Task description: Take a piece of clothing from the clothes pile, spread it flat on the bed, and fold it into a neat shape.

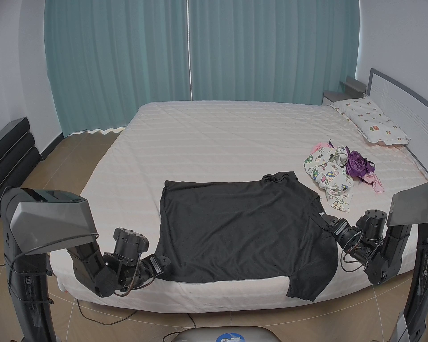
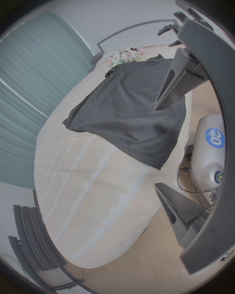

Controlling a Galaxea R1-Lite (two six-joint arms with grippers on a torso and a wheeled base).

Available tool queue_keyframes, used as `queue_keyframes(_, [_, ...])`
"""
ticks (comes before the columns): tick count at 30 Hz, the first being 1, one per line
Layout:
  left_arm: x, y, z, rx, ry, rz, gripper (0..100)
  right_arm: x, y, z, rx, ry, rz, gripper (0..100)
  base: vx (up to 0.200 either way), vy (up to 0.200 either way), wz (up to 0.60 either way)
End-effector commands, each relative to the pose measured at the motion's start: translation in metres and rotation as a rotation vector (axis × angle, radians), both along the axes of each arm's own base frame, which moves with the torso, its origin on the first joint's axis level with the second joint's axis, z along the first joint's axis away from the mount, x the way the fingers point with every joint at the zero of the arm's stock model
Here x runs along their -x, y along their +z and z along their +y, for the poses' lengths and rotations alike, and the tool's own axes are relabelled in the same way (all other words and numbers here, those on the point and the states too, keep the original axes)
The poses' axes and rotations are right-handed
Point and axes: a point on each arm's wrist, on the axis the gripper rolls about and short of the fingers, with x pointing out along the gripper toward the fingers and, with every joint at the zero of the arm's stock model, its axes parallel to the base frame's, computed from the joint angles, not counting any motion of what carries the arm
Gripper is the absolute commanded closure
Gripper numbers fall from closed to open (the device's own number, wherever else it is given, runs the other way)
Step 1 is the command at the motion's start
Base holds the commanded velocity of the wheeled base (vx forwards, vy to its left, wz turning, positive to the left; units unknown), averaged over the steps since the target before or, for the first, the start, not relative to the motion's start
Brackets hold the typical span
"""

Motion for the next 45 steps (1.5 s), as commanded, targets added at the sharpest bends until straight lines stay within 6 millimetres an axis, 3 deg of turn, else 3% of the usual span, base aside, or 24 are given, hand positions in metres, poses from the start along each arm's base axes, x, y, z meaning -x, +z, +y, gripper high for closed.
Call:
queue_keyframes(1, [-0.004,-0.013,-0.014,-0.024,-0.022,0.009,0,0.001,-0.003,0.0,-0.003,-0.005,0.002,0,0.0,0.0,0.0])
queue_keyframes(33, [-0.004,-0.019,-0.022,-0.064,0.023,0.02,0,0.01,-0.006,0.001,-0.026,-0.015,0.039,0,0.0,0.0,0.0])
queue_keyframes(34, [-0.003,-0.02,-0.021,-0.071,0.023,0.039,100,0.01,-0.006,0.001,-0.025,-0.012,0.042,0,0.0,0.0,0.0])
queue_keyframes(40, [0.003,-0.022,-0.016,-0.097,0.035,0.094,100,0.015,-0.008,0.003,-0.019,-0.004,0.06,0,0.0,0.0,0.0])
queue_keyframes(45, [0.005,-0.011,-0.01,-0.057,0.088,0.082,100,0.018,-0.009,0.003,0.001,0.013,0.071,0,0.0,0.0,0.0])
